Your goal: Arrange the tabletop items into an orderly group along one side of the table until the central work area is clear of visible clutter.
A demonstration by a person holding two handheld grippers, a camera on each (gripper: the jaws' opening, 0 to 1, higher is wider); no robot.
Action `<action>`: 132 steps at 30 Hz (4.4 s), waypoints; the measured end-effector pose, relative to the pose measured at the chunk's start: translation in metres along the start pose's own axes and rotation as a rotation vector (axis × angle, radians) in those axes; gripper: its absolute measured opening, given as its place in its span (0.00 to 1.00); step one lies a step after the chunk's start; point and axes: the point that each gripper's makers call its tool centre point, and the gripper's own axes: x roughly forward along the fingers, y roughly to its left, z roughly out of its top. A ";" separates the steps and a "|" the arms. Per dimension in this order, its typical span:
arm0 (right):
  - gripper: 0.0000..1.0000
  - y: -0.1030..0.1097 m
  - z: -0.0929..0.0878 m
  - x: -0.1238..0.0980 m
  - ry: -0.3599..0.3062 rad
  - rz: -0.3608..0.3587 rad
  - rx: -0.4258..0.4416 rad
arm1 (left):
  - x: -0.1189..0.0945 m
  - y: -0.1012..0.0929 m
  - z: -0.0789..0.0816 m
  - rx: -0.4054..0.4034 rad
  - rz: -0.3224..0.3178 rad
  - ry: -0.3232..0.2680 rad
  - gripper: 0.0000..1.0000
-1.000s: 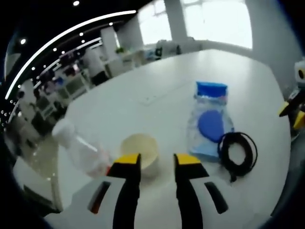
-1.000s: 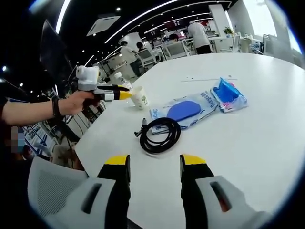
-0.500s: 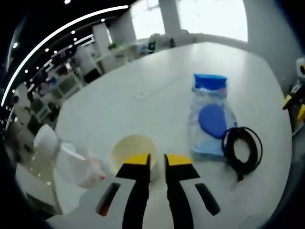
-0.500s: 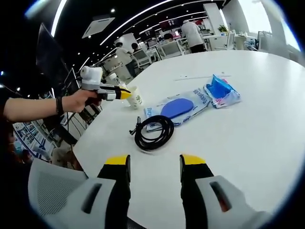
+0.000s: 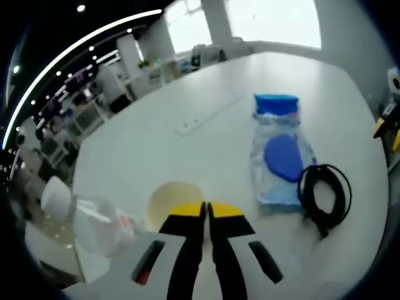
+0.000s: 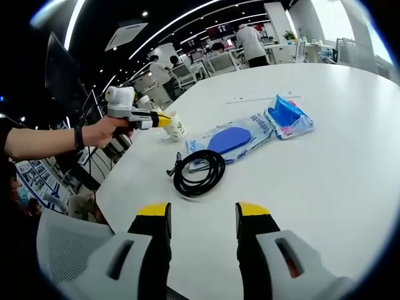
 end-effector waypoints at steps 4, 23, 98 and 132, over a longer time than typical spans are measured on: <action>0.40 -0.001 0.000 0.000 0.002 -0.002 -0.001 | 0.002 0.005 0.004 -0.013 0.008 -0.017 0.00; 0.41 -0.006 -0.002 -0.003 0.008 -0.013 0.001 | 0.008 0.002 0.008 -0.024 0.026 -0.038 0.10; 0.41 0.041 -0.008 0.013 0.022 0.077 -0.065 | -0.119 -0.084 -0.086 -0.395 0.064 -0.077 0.58; 0.41 0.040 -0.032 0.029 0.084 0.043 -0.054 | -0.122 -0.108 -0.093 -0.354 0.012 -0.060 0.58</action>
